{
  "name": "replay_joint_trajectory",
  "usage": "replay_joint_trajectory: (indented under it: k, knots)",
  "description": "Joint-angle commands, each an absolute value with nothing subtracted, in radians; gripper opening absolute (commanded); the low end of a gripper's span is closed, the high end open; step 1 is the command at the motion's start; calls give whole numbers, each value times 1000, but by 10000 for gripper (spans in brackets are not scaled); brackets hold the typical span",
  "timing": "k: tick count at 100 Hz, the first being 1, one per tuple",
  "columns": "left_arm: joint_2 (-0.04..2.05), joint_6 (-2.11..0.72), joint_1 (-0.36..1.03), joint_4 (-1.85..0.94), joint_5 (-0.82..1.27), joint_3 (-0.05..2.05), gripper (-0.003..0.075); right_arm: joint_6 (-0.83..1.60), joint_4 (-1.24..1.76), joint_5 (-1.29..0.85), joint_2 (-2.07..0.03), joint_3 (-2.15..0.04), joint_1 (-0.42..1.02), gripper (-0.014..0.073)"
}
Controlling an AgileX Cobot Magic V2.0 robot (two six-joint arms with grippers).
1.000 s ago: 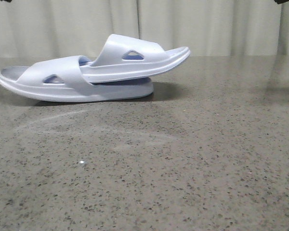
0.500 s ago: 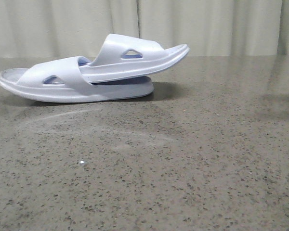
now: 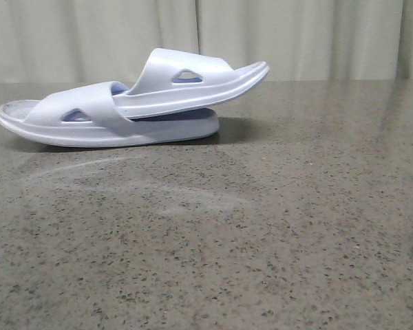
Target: Insert blue slippers together front up
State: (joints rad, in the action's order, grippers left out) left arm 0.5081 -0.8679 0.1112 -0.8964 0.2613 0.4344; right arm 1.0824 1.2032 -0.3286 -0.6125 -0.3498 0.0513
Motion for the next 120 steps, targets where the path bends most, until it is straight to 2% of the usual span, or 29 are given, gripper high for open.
replay_joint_trajectory:
  k: [1, 27, 120]
  knots:
    - [425, -870, 120, -950, 217, 402, 15, 1093, 1248, -298, -518, -325, 50, -88]
    - [259, -865, 120, -980, 221, 365, 15, 1093, 1257, -290, -379, -268, 50, -88]
    - [257, -865, 120, -968, 208, 323, 15, 1093, 1257, -290, -378, -268, 50, -89]
